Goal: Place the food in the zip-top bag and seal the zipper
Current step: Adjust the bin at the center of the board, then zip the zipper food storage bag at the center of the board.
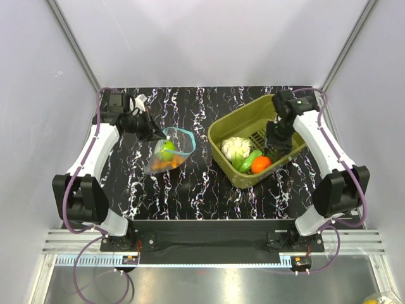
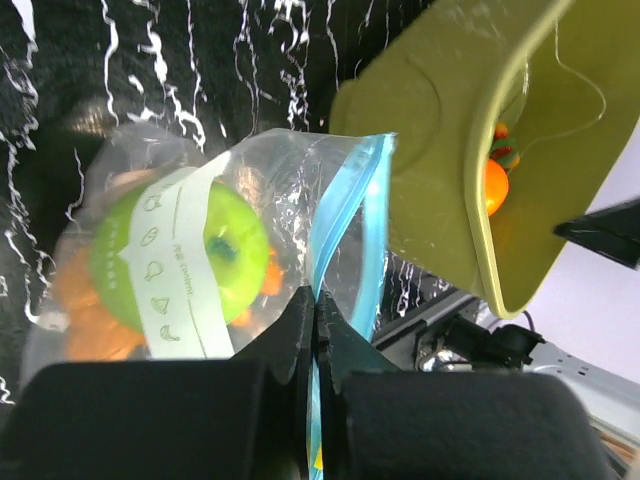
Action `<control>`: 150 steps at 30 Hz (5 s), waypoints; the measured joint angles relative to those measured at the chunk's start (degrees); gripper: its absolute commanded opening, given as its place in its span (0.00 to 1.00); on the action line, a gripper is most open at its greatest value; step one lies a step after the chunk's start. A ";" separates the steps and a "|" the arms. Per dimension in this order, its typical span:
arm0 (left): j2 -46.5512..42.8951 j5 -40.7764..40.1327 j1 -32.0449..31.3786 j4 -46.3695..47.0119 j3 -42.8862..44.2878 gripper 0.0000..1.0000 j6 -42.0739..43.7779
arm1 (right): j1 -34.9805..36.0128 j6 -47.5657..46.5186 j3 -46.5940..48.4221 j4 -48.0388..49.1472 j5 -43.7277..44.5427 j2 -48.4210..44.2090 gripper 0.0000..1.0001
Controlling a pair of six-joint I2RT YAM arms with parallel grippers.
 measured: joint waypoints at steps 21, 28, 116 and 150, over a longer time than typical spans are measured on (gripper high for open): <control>-9.60 0.48 0.02 7.26 -10.58 0.00 -6.62 | 0.79 -7.91 28.17 12.35 -21.97 16.50 0.59; -11.72 1.49 -0.59 9.88 -14.60 0.00 -7.50 | 12.66 -14.19 25.46 17.57 -25.16 17.29 0.57; -25.92 10.14 -4.74 32.48 -39.69 0.61 27.76 | 15.72 -14.88 15.76 16.46 -34.12 21.99 0.00; -9.92 19.74 -4.74 52.87 -34.71 0.00 20.13 | 24.98 -32.02 15.30 37.29 -24.48 14.21 0.56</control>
